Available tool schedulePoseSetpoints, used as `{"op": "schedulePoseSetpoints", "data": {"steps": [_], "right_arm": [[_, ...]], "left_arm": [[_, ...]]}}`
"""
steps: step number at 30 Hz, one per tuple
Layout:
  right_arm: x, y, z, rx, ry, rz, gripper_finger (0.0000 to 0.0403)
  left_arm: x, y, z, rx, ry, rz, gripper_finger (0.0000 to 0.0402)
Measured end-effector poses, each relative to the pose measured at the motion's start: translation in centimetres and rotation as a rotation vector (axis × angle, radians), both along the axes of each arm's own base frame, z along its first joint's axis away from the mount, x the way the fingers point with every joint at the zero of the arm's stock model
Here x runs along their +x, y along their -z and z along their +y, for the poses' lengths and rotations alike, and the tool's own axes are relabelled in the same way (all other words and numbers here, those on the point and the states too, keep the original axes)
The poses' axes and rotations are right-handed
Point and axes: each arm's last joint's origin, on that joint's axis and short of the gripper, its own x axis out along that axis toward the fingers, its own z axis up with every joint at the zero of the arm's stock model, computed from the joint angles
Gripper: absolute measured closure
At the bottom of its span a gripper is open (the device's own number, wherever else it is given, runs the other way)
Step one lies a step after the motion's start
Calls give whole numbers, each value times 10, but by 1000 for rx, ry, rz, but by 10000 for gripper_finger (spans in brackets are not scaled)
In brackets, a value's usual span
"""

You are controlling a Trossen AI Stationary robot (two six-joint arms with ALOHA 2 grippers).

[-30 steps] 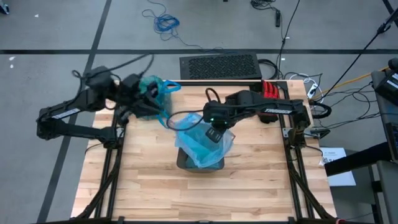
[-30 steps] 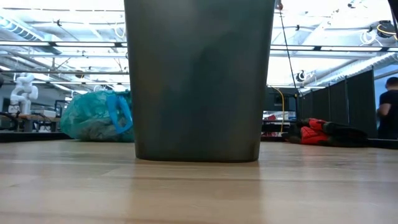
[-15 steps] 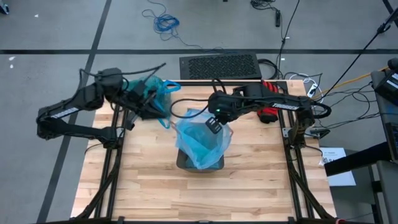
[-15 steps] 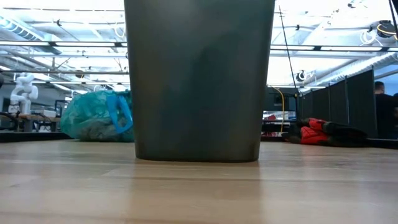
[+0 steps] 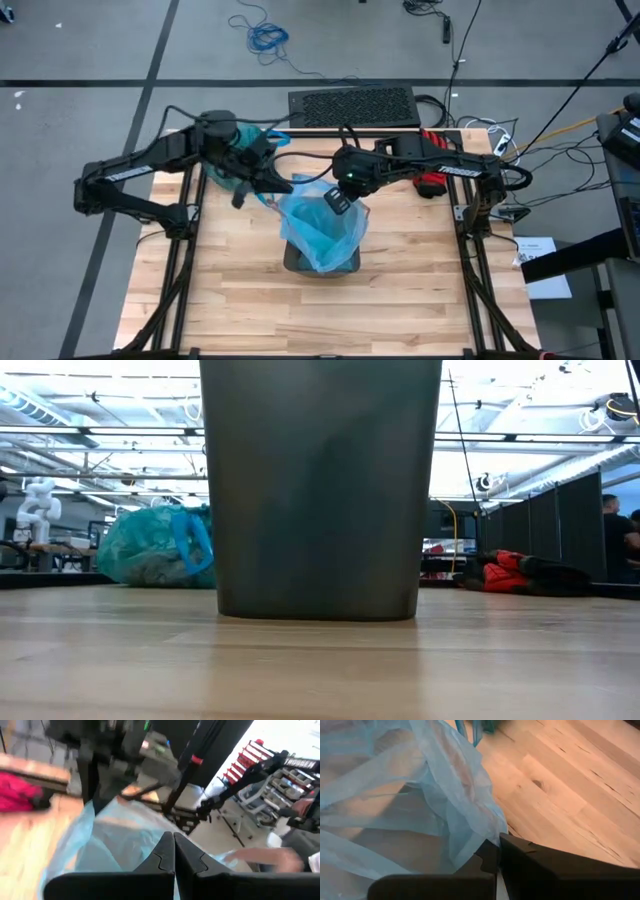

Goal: Place trash/remove bag and relplace
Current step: Insert the new blue trash bag into the trash bin

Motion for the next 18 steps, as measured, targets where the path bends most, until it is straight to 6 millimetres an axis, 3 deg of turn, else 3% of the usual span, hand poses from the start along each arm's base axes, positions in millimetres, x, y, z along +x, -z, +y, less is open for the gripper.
{"op": "schedulePoseSetpoints", "data": {"steps": [7,10,18], "right_arm": [[0,0,0,10,15,-1,403],[-1,0,0,13,20,2,403],[-14,-7,1,-1,64,19,403]], "left_arm": [[13,19,-3,6,48,122,401],[10,31,-4,35,-8,251,401],[4,46,-5,135,-122,393,401]]}}
